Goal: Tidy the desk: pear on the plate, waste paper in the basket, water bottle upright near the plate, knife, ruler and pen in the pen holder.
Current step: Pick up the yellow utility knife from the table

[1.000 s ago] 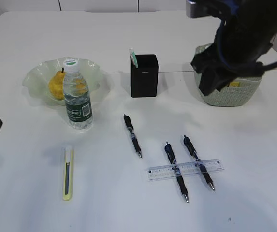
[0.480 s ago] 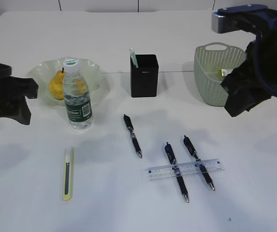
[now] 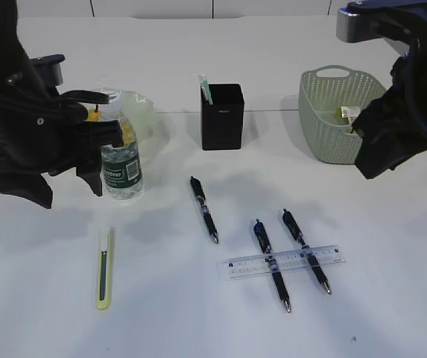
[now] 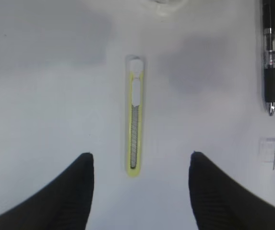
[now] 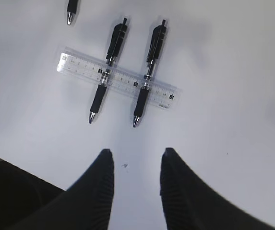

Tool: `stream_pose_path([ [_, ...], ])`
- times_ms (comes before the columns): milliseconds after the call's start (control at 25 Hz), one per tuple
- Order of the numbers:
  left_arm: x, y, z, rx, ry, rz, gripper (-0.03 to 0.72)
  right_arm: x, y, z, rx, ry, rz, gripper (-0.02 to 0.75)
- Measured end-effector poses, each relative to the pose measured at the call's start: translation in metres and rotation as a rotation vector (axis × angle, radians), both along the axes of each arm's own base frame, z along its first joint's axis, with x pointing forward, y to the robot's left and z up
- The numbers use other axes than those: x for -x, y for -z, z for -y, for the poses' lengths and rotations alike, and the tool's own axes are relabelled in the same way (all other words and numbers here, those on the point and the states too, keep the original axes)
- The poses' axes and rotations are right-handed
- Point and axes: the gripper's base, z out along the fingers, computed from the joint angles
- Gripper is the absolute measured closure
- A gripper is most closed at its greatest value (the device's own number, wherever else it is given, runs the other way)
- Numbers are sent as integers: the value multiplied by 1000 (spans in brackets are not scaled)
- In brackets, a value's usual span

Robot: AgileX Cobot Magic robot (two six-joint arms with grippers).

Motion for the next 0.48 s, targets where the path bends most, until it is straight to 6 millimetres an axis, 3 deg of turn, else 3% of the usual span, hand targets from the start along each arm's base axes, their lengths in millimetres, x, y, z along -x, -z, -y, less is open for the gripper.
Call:
stream_pose_path([
  [480, -12, 24, 6, -29, -31, -50, 245, 1, 0, 0, 5, 0, -17, 486],
])
